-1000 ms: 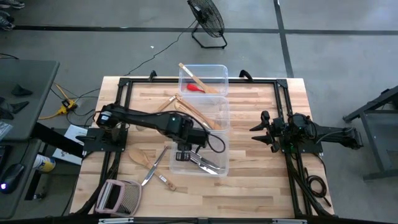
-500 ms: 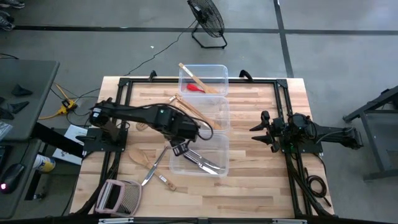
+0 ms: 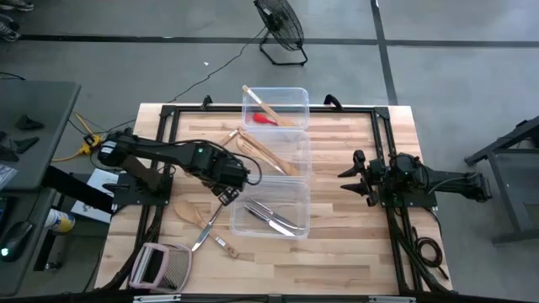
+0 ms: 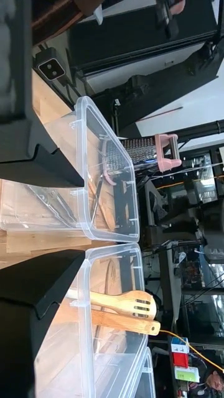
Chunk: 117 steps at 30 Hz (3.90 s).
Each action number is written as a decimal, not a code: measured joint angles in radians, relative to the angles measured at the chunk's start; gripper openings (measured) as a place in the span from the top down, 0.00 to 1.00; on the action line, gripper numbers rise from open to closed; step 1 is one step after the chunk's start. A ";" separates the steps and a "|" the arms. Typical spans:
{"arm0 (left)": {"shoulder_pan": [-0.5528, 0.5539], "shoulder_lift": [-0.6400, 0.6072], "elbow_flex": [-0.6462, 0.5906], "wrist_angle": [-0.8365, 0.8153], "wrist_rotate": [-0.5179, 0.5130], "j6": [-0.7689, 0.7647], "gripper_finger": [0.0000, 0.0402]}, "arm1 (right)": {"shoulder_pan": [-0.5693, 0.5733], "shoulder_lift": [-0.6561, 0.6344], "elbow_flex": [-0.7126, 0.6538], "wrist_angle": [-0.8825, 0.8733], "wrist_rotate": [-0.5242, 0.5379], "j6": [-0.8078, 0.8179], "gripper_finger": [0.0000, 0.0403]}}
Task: Pick & Place Kitchen Items
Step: Put the silver knife into the bottom transparent bin
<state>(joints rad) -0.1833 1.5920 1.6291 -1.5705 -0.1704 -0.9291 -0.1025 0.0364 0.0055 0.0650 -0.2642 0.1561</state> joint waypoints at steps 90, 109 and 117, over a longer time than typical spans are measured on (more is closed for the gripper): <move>-0.206 -0.067 -0.846 0.894 0.220 -0.286 0.43 | 0.000 0.000 0.000 0.000 0.000 0.000 0.59; -0.205 -0.029 -0.844 0.887 0.217 -0.280 0.43 | 0.000 -0.001 0.000 0.000 0.000 0.000 0.59; -0.205 -0.029 -0.845 0.887 0.221 -0.280 0.46 | 0.000 -0.001 0.000 0.000 0.000 0.000 0.59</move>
<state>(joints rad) -0.3882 1.5635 0.7841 -0.6834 0.0503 -1.2091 -0.1027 0.0357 0.0052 0.0647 -0.2643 0.1561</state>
